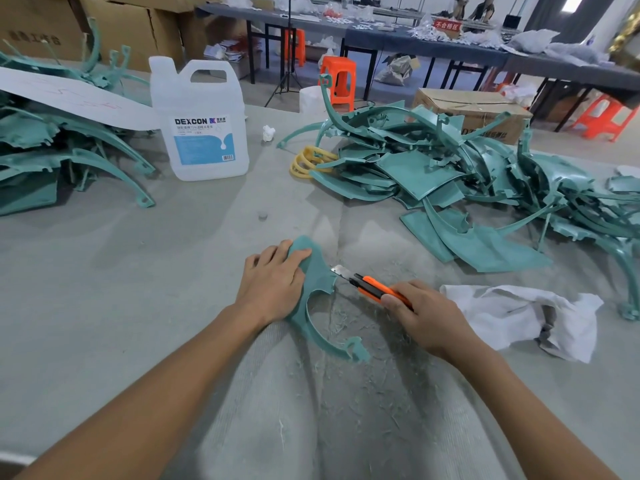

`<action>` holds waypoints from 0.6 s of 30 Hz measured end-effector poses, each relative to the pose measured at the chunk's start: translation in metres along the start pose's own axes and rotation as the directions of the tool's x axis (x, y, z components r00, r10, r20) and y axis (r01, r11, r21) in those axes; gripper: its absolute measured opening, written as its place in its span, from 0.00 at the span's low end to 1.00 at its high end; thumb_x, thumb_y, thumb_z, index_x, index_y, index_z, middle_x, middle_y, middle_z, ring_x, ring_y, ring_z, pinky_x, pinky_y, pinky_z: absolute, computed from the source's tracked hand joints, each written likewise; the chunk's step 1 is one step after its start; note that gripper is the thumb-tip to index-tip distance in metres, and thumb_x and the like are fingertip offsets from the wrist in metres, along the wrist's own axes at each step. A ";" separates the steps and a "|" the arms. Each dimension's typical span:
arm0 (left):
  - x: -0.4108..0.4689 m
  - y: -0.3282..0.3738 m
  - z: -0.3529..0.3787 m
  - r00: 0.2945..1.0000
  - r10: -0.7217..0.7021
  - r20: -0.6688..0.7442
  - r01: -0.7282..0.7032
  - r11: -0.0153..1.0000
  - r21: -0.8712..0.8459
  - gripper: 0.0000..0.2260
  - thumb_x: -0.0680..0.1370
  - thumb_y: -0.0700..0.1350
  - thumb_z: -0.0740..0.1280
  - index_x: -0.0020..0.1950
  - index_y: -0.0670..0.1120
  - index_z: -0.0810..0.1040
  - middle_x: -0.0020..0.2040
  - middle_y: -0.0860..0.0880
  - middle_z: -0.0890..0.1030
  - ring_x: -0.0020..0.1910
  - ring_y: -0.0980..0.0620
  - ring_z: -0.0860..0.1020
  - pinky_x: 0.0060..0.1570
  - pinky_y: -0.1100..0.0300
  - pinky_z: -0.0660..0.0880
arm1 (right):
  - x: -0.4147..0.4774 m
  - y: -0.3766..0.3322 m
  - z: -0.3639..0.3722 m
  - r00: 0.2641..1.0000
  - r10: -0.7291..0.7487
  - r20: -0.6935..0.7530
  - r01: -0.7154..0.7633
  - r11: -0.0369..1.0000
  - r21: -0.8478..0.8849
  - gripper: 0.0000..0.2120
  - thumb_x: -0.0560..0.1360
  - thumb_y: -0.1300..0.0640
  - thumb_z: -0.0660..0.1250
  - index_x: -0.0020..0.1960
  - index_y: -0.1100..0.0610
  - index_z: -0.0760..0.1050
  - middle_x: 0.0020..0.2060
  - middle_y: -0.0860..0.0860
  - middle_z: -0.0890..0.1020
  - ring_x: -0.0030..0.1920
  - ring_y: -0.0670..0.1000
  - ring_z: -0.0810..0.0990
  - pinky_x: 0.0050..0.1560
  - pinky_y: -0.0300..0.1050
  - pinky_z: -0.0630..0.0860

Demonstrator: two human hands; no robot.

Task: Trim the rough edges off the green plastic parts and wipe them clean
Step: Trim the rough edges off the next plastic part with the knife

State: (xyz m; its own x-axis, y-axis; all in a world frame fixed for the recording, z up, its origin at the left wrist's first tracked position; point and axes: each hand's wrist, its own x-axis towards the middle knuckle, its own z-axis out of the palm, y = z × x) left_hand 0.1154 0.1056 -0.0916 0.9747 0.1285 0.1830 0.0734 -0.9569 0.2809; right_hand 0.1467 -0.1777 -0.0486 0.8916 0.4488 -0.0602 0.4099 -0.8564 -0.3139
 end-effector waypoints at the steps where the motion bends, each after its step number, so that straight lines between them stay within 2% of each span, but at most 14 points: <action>1: 0.000 0.000 0.000 1.000 0.000 -0.001 0.000 1.000 0.000 0.21 0.83 0.50 0.48 0.75 0.60 0.62 0.78 0.53 0.61 0.73 0.52 0.60 0.68 0.51 0.56 | 0.000 0.002 0.000 1.000 0.006 0.008 -0.007 1.000 0.021 0.15 0.83 0.38 0.54 0.56 0.44 0.74 0.50 0.45 0.76 0.47 0.49 0.77 0.49 0.51 0.77; 9: 0.000 0.001 -0.002 1.000 -0.007 0.002 0.007 1.000 -0.012 0.20 0.83 0.50 0.48 0.76 0.60 0.62 0.78 0.54 0.60 0.74 0.54 0.59 0.68 0.52 0.55 | 0.003 0.010 0.002 1.000 -0.002 0.027 0.000 0.997 0.079 0.14 0.83 0.37 0.54 0.56 0.42 0.75 0.50 0.39 0.74 0.45 0.40 0.75 0.48 0.49 0.77; 12: 0.000 0.001 -0.002 1.000 -0.002 0.008 0.002 1.000 -0.006 0.21 0.83 0.50 0.48 0.76 0.60 0.62 0.79 0.54 0.60 0.74 0.53 0.59 0.69 0.51 0.55 | 0.008 0.007 0.003 0.999 -0.006 0.038 0.006 1.000 0.023 0.14 0.83 0.38 0.53 0.55 0.43 0.73 0.48 0.42 0.75 0.44 0.42 0.74 0.44 0.47 0.75; 15: -0.001 -0.001 -0.002 1.000 0.006 0.006 -0.006 1.000 0.001 0.20 0.83 0.50 0.48 0.76 0.59 0.62 0.78 0.53 0.61 0.74 0.53 0.60 0.68 0.51 0.56 | 0.010 0.004 0.007 1.000 0.027 0.002 -0.027 0.999 -0.035 0.15 0.83 0.38 0.53 0.59 0.45 0.73 0.47 0.44 0.73 0.45 0.48 0.75 0.42 0.48 0.72; 18: -0.001 0.000 -0.002 1.000 0.010 -0.009 -0.011 0.998 -0.057 0.19 0.82 0.50 0.49 0.72 0.55 0.63 0.73 0.52 0.67 0.71 0.52 0.64 0.67 0.51 0.57 | 0.008 0.006 0.009 0.998 0.054 -0.027 -0.055 0.998 -0.014 0.16 0.83 0.37 0.53 0.59 0.45 0.73 0.47 0.45 0.73 0.45 0.50 0.75 0.42 0.47 0.71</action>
State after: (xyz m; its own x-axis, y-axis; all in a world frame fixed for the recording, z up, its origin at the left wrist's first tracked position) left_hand 0.1136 0.1059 -0.0903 0.9733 0.1213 0.1947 0.0510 -0.9418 0.3322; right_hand 0.1546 -0.1771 -0.0597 0.9174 0.3946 -0.0512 0.3632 -0.8831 -0.2970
